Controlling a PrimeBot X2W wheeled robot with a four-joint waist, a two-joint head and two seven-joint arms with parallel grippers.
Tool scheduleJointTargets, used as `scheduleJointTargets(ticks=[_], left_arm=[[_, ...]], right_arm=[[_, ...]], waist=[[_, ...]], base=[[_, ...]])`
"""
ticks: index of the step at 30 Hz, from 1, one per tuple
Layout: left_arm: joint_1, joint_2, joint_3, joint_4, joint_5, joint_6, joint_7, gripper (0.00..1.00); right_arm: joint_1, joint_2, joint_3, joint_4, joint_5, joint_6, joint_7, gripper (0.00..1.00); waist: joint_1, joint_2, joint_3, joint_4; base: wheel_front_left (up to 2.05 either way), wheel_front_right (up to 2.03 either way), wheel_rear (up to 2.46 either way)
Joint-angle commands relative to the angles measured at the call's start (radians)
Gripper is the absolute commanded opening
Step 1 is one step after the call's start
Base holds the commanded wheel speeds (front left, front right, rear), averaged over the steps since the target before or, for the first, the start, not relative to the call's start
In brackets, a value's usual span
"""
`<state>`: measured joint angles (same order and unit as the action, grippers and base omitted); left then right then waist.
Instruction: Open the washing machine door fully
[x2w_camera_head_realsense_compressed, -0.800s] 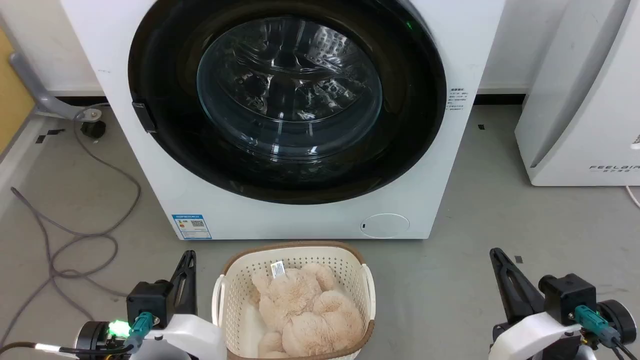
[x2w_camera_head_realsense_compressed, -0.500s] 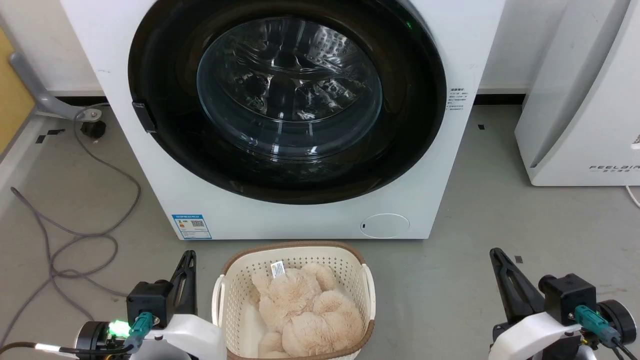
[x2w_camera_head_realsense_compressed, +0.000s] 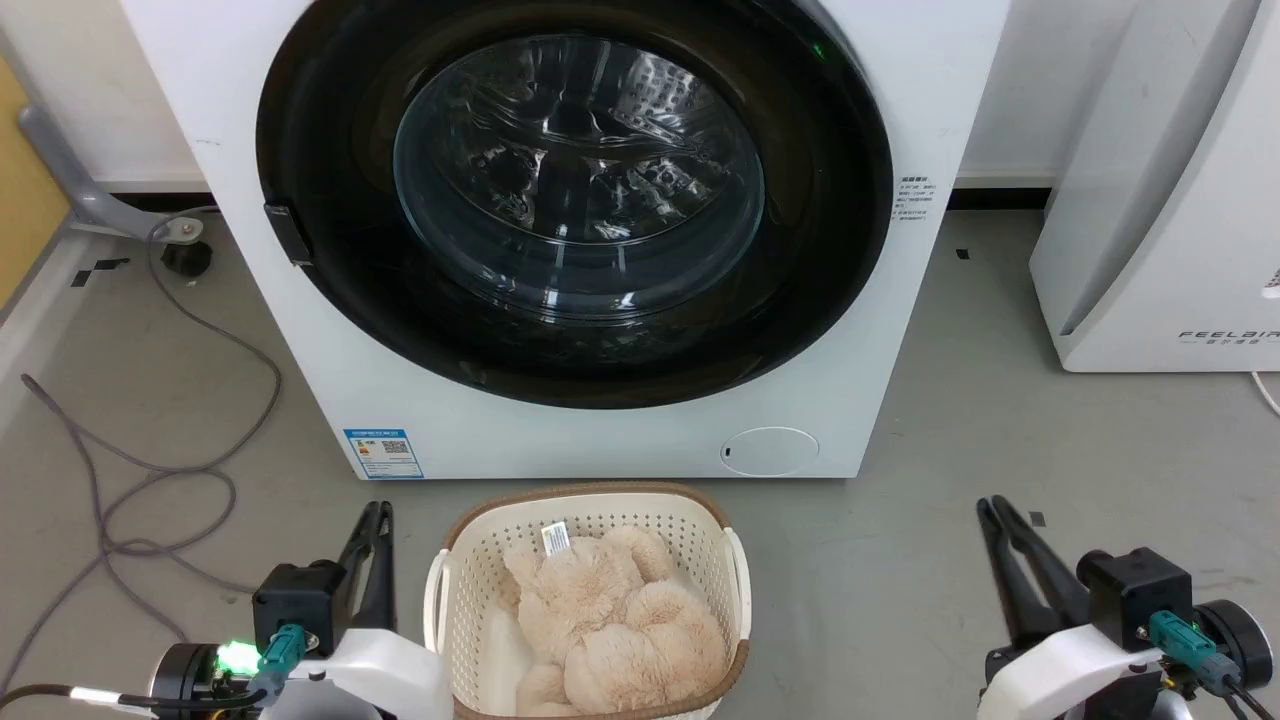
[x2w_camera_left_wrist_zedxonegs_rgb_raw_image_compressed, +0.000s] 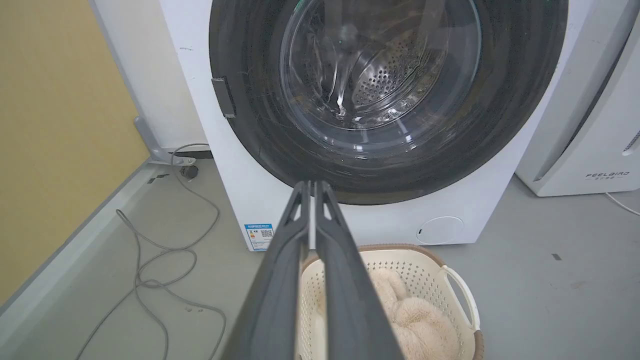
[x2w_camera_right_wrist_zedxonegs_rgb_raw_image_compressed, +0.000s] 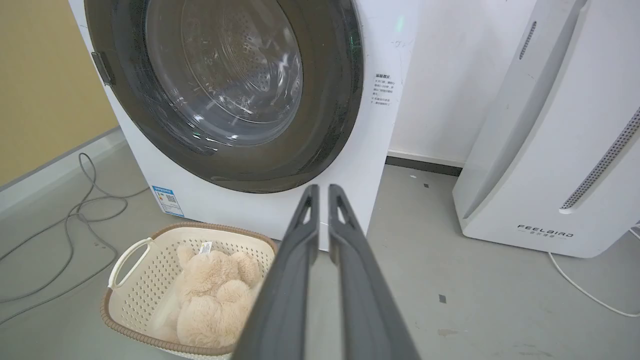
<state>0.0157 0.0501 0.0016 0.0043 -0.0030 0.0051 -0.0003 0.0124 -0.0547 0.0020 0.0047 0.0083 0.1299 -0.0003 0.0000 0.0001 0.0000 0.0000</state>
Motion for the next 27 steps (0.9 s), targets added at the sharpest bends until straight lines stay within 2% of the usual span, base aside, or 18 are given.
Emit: scheduleJointTargets(ticks=[1, 2, 3, 21, 22, 23, 27], left_arm=[[0.000, 0.000, 0.000, 0.000, 0.000, 0.001, 0.000, 1.00], [0.000, 0.000, 0.000, 0.001, 0.000, 0.001, 0.000, 0.00], [-0.001, 0.000, -0.002, 0.000, -0.003, 0.005, -0.006, 1.00], [-0.008, 0.000, -0.015, -0.010, -0.022, 0.036, -0.046, 1.00], [-0.008, 0.000, -0.015, -0.010, -0.022, 0.037, -0.048, 1.00], [-0.008, 0.000, -0.016, -0.011, -0.023, 0.039, -0.050, 1.00], [-0.008, 0.000, -0.018, -0.013, -0.026, 0.045, -0.058, 1.00]], right_arm=[[0.000, 0.000, 0.000, 0.000, 0.000, 0.000, 0.000, 1.00], [0.000, 0.000, 0.000, 0.000, 0.000, 0.000, 0.000, 0.00], [0.000, 0.000, -0.005, -0.002, 0.008, 0.000, -0.006, 1.00], [-0.001, 0.001, -0.035, -0.036, 0.157, 0.000, -0.046, 1.00], [-0.002, 0.001, -0.037, -0.038, 0.169, 0.000, -0.048, 0.30], [-0.002, 0.001, -0.038, -0.038, 0.187, 0.000, -0.050, 0.00], [-0.003, 0.001, -0.043, -0.037, 0.265, 0.000, -0.058, 0.00]], waist=[[0.0000, -0.0001, 0.000, 0.000], [0.0000, -0.0001, 0.000, 0.000], [0.0000, -0.0001, 0.001, 0.000], [0.0000, -0.0001, 0.005, 0.000], [0.0000, -0.0001, 0.006, 0.001], [0.0000, -0.0001, 0.006, 0.001], [0.0000, -0.0001, 0.006, 0.002]], base=[[0.00, 0.00, 0.00], [0.00, 0.00, 0.00], [0.00, 0.00, 0.00], [0.00, 0.00, 0.00], [0.00, 0.00, 0.00], [0.00, 0.00, 0.00], [0.00, 0.00, 0.00]])
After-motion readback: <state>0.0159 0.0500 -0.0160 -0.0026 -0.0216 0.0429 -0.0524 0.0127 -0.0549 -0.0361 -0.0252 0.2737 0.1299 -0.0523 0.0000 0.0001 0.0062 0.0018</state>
